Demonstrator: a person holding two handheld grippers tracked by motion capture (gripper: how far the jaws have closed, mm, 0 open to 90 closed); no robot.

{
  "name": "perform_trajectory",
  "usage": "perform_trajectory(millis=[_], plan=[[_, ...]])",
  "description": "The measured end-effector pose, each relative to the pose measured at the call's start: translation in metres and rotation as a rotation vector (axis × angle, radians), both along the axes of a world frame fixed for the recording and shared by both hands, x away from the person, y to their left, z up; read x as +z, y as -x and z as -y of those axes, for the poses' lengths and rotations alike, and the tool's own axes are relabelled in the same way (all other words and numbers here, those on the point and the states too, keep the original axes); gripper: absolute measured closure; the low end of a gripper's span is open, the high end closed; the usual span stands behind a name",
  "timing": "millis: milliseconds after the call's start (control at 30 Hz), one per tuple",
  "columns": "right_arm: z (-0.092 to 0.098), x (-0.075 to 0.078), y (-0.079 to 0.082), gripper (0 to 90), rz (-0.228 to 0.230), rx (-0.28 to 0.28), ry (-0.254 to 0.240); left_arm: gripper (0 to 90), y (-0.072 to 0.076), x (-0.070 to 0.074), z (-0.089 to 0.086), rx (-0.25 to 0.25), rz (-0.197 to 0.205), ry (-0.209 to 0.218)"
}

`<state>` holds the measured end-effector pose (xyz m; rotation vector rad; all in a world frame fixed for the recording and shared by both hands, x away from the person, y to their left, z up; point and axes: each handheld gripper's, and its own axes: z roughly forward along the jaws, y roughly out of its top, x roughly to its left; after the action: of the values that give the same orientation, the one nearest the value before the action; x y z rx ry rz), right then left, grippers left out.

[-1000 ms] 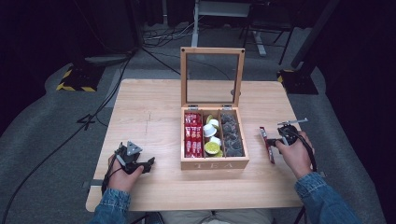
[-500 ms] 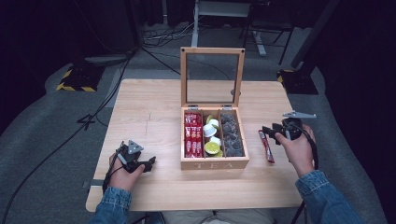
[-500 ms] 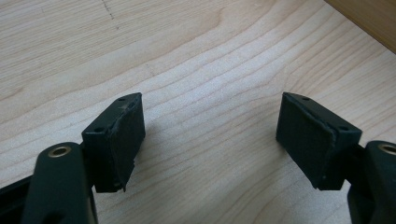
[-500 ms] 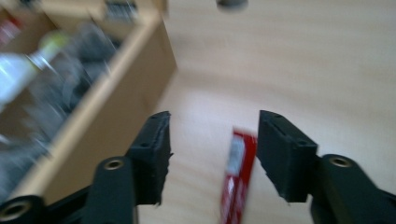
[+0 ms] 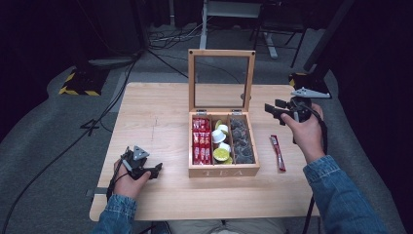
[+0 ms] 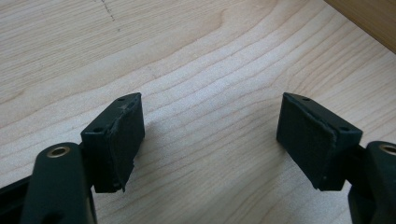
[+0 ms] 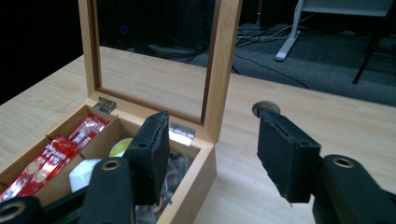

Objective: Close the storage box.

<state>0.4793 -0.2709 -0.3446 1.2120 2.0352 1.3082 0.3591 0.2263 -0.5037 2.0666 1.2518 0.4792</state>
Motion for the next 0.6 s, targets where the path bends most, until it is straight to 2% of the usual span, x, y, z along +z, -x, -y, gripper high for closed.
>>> perform_trajectory(millis=[200,300,467,533,600], plan=[[-0.011,0.019,-0.024,43.2,0.024,0.002,-0.034,23.7,0.0,0.0,0.0,-0.001,0.003,0.001],[-0.016,0.025,-0.035,42.2,0.03,0.018,-0.022,23.7,0.0,0.0,0.0,-0.001,0.002,0.002],[-0.025,0.034,-0.052,41.3,0.04,0.047,-0.044,23.7,0.0,0.0,0.0,-0.001,0.003,0.001],[-0.032,0.041,-0.066,40.8,0.055,0.053,-0.042,23.7,0.0,0.0,0.0,-0.001,0.002,0.002],[-0.034,0.042,-0.069,40.7,0.058,0.055,-0.044,23.7,0.0,0.0,0.0,-0.001,0.002,0.001]])
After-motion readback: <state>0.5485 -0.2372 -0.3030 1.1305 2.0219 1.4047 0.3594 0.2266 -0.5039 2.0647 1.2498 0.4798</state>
